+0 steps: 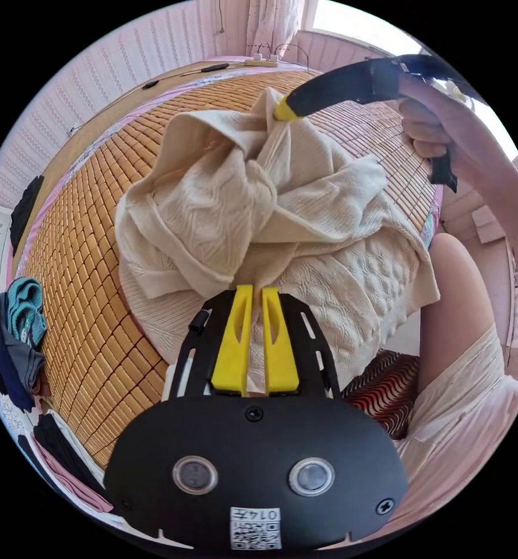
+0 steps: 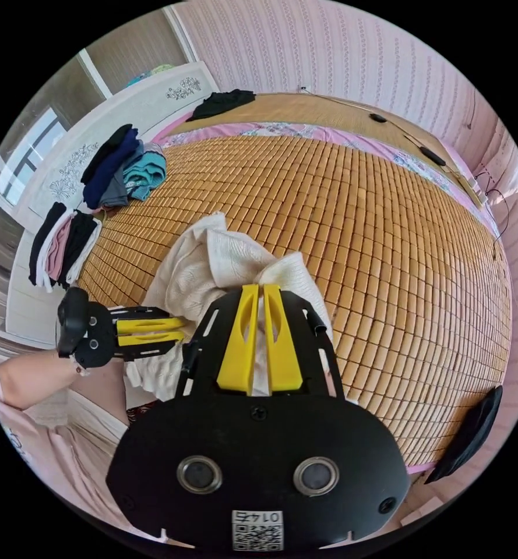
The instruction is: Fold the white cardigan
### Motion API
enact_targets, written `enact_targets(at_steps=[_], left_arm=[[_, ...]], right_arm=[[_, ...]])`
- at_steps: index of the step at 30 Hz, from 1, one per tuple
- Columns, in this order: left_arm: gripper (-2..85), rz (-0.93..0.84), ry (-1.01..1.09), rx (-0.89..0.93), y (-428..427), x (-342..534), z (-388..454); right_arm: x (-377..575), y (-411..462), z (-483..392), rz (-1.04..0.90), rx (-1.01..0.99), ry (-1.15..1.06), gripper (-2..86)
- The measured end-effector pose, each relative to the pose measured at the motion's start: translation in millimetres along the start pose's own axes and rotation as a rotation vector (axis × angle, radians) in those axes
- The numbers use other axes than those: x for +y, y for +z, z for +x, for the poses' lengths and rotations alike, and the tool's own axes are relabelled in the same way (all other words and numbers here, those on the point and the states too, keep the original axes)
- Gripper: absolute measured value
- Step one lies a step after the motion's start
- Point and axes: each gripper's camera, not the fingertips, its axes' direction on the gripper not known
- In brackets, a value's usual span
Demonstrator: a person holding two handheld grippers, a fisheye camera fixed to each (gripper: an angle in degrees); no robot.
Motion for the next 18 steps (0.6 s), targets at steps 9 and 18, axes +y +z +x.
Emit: enact_targets(at_steps=[9, 18], left_arm=[[0.1, 0.238, -0.441, -0.058, -71, 91, -128], [5.0, 0.169, -0.637, -0.115, -60, 132, -161]], right_arm=[[37, -31, 129, 0.036, 0.100, 0.282, 1.0], [71, -25, 85, 0.057, 0.232, 0.199, 8.8]])
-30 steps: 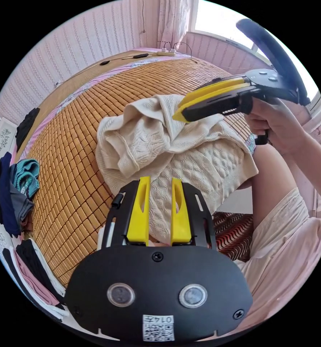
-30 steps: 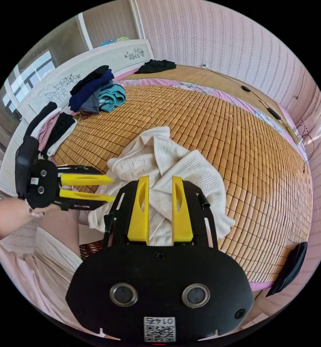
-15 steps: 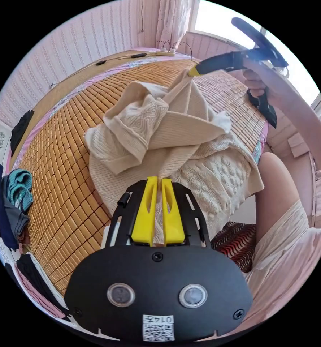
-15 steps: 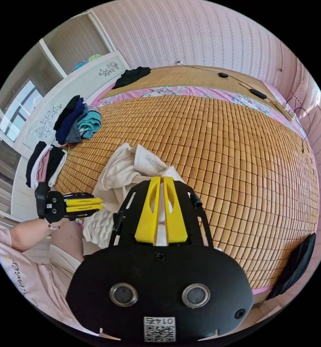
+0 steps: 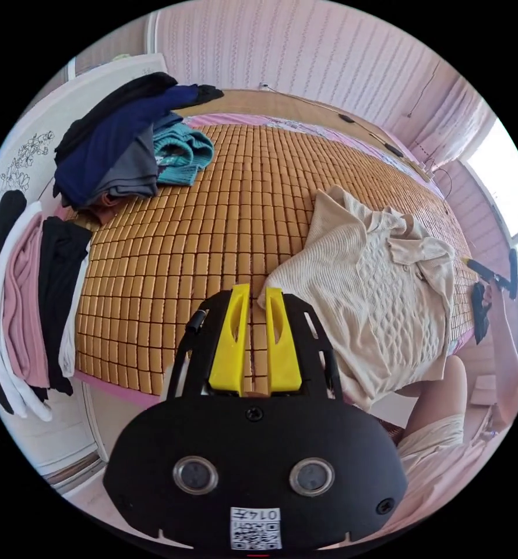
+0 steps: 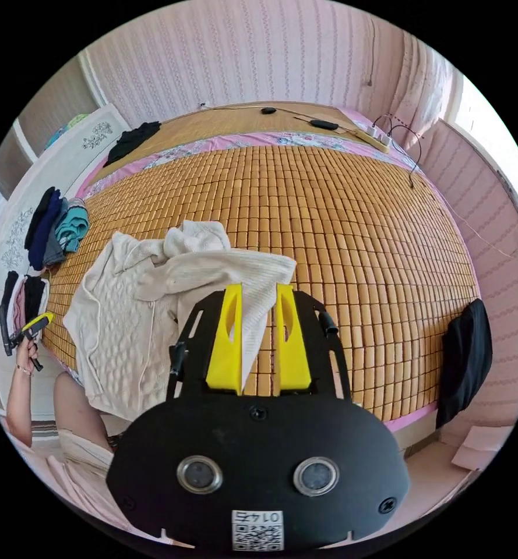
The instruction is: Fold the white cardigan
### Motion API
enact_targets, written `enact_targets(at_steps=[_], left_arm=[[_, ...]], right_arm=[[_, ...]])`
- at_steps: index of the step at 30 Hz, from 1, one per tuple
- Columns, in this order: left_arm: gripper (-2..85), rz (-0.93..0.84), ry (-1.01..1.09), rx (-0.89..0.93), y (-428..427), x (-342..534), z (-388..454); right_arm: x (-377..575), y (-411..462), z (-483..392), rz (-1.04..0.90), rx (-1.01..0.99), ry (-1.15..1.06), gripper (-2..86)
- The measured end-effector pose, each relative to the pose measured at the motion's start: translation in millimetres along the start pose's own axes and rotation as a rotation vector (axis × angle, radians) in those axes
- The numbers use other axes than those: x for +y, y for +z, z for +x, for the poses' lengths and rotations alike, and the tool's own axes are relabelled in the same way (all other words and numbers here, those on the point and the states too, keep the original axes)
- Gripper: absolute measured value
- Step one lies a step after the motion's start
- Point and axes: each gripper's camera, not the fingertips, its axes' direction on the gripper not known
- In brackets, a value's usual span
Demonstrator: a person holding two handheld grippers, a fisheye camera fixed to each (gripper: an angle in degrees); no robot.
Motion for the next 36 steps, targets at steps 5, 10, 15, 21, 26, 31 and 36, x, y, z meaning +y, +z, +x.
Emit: enact_targets(at_steps=[5, 10, 15, 21, 26, 31, 36], left_arm=[[6.6, -0.114, 0.246, 0.203, 36, -10, 90], [7.4, -0.266, 0.320, 0.133, 92, -2, 132], [0.1, -0.206, 0.292, 0.203, 63, 1, 109], [-0.8, -0.037, 0.150, 0.010, -17, 15, 25], [0.3, -0.041, -0.064, -0.165, -40, 28, -50], [4.7, 0.052, -0.080, -0.219, -76, 32, -50], [5.3, 0.039, 0.141, -0.128, -60, 12, 13]], right_arm=[[-12, 58, -109, -0.131, -0.118, -0.286, 12.3], [-22, 101, -106, -0.217, -0.065, -0.167, 8.0], [-10, 32, -42, -0.067, -0.218, -0.073, 2.5], [74, -86, 94, 0.088, -0.062, 0.146, 2.2], [148, -108, 179, -0.012, 0.177, 0.365, 3.7], [166, -101, 170, -0.026, 0.198, 0.335, 6.1], [117, -61, 116, -0.050, 0.098, 0.105, 7.1]])
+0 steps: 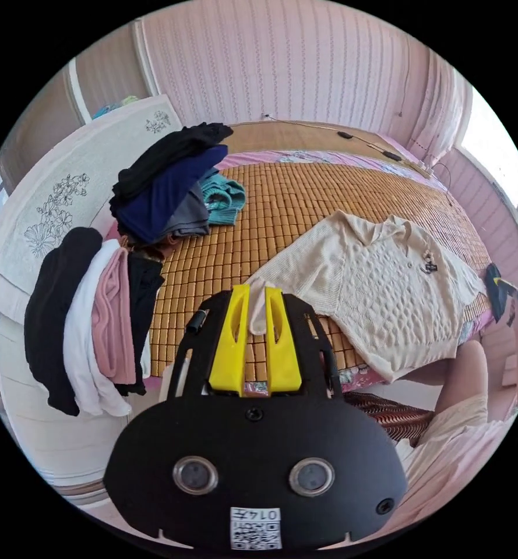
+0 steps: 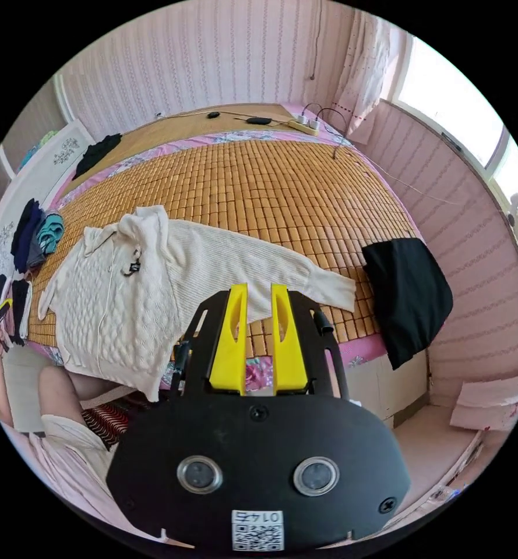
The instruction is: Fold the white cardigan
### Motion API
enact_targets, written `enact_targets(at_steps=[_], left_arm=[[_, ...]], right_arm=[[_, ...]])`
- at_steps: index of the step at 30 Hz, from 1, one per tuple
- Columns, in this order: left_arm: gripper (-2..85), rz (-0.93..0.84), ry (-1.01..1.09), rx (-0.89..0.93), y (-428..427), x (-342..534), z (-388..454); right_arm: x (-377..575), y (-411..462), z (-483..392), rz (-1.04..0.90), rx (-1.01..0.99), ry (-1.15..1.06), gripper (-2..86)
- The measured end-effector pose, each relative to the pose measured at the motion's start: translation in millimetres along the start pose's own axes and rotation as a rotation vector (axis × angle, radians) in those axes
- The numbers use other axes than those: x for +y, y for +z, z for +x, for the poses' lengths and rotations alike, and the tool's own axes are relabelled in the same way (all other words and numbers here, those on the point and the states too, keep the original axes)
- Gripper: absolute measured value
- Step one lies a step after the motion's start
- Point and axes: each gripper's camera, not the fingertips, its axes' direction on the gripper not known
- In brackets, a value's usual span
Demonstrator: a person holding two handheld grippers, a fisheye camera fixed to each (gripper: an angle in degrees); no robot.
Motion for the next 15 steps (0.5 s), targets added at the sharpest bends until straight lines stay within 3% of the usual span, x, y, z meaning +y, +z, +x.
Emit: enact_targets(at_steps=[8, 15], left_arm=[[6.3, -0.083, 0.331, 0.200, 87, -88, 127], [8.5, -0.217, 0.464, 0.225, 188, -186, 209]], right_arm=[[-146, 90, -160, -0.057, -0.108, -0.423, 7.6], [-214, 177, -219, -0.104, -0.021, -0.491, 11.1]])
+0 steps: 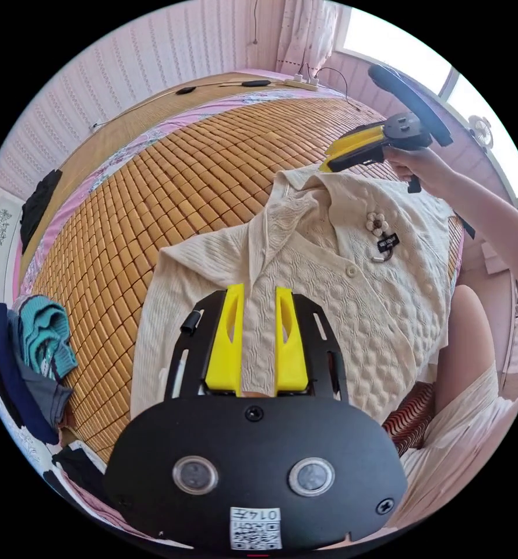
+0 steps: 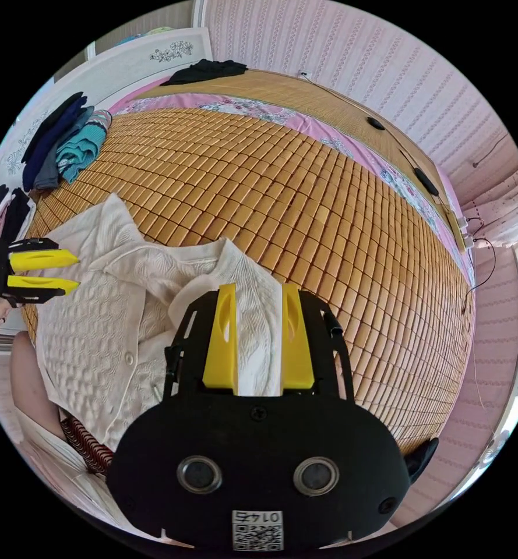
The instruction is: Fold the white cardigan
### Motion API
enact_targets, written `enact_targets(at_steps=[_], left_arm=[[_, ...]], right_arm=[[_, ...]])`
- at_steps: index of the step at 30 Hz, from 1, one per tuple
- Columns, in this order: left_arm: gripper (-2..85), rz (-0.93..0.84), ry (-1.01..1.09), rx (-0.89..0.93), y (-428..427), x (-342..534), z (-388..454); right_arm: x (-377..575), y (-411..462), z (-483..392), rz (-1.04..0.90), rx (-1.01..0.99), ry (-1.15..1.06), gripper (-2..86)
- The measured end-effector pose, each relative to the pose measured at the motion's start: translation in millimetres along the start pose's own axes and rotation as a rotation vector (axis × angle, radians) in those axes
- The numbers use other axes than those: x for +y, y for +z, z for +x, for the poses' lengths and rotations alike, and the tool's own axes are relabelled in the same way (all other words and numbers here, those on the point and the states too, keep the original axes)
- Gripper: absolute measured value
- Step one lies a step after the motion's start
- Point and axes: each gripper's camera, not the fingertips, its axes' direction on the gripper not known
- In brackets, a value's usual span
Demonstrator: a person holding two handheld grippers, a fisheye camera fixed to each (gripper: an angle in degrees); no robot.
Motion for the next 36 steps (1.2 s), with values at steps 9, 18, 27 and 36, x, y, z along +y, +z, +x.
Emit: enact_targets(at_steps=[9, 18, 27, 36], left_arm=[[4.3, 0.083, 0.063, -0.121, -19, -94, -31], [8.0, 0.091, -0.077, -0.082, -19, -103, -47], [6.9, 0.056, 0.090, 0.054, -48, 138, 70], [8.6, -0.034, -0.047, 0.094, -14, 250, 133]], right_arm=[[25, -2, 62, 0.212, -0.108, 0.152, 0.5], [36, 30, 101, 0.127, -0.074, 0.330, 2.3], [197, -43, -33, 0.207, -0.337, 0.097, 4.1], [272, 2, -168, -0.027, -0.616, 0.154, 7.2]])
